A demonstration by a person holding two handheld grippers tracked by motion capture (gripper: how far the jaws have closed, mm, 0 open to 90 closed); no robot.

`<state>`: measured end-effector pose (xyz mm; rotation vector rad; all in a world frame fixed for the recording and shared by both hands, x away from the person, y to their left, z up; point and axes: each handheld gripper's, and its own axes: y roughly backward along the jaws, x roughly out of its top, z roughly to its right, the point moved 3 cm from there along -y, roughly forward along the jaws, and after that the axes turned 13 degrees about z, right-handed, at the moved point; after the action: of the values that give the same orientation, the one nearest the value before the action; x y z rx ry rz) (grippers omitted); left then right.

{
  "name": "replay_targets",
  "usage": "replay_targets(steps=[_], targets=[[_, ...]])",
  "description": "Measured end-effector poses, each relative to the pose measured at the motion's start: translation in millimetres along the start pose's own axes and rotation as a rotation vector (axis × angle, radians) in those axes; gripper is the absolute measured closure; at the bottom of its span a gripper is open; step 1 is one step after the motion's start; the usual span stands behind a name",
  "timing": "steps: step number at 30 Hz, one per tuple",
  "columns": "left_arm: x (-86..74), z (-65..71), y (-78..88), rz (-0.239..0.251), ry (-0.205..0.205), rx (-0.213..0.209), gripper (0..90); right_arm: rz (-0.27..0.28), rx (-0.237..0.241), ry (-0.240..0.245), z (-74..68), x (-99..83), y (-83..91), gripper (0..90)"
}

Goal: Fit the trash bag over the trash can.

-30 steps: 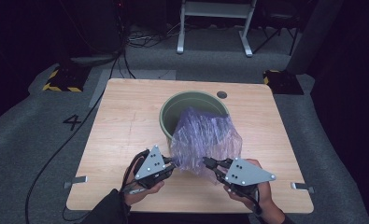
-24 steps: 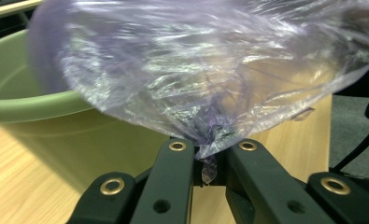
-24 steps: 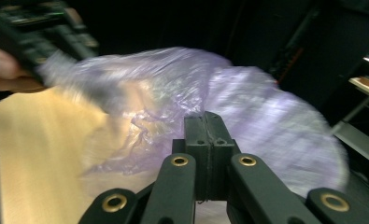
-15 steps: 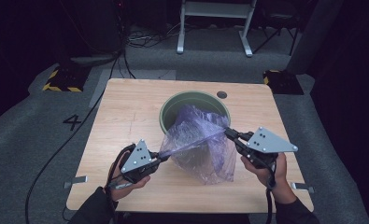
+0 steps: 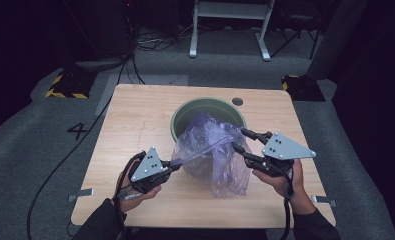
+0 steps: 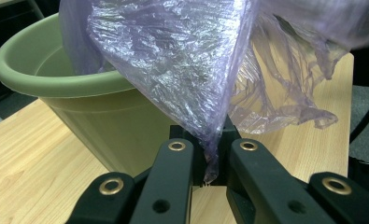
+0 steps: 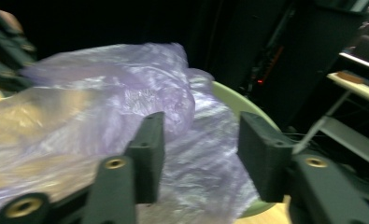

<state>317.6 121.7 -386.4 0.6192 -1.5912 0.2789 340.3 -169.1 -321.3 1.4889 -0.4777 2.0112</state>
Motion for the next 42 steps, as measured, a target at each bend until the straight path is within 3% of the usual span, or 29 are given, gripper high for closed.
replay_targets(steps=[6, 8, 14, 18, 24, 30, 33, 38, 42], targets=[[-0.2, -0.3, -0.9, -0.003, 0.006, 0.011, 88.8, 0.049, 0.025, -0.004, -14.6, 5.4, 24.9, 36.4], [-0.4, -0.8, -1.5, -0.005, 0.007, 0.016, 88.9, 0.066, 0.051, -0.006, -21.5, 7.1, 32.3, 35.6], [-0.3, -4.1, -1.2, -0.003, 0.015, 0.040, 89.0, 0.074, 0.100, 0.053, -42.1, 12.4, 46.1, 33.7], [-0.5, -4.8, -0.9, 0.002, 0.022, 0.045, 89.0, 0.088, 0.104, 0.030, -53.1, 13.3, 53.0, 31.4], [0.9, -1.6, -3.1, 0.014, 0.021, 0.040, 89.0, 0.035, 0.066, 0.020, -78.8, -8.2, 42.0, 23.1], [3.8, -0.7, -3.4, 0.030, 0.022, 0.030, 88.9, -0.044, -0.022, 0.037, -87.3, -34.2, 19.4, 19.4], [4.6, -0.8, -3.1, 0.035, 0.022, 0.023, 89.0, -0.063, -0.095, 0.056, -83.0, -42.2, 12.6, 24.1], [4.8, -2.7, -0.8, 0.035, 0.024, 0.026, 89.0, -0.067, -0.158, 0.074, -69.7, -50.1, 11.1, 61.8], [5.1, -5.3, 2.3, 0.030, 0.018, 0.037, 89.0, -0.029, -0.159, 0.031, -54.5, -48.9, 19.2, 78.1]])
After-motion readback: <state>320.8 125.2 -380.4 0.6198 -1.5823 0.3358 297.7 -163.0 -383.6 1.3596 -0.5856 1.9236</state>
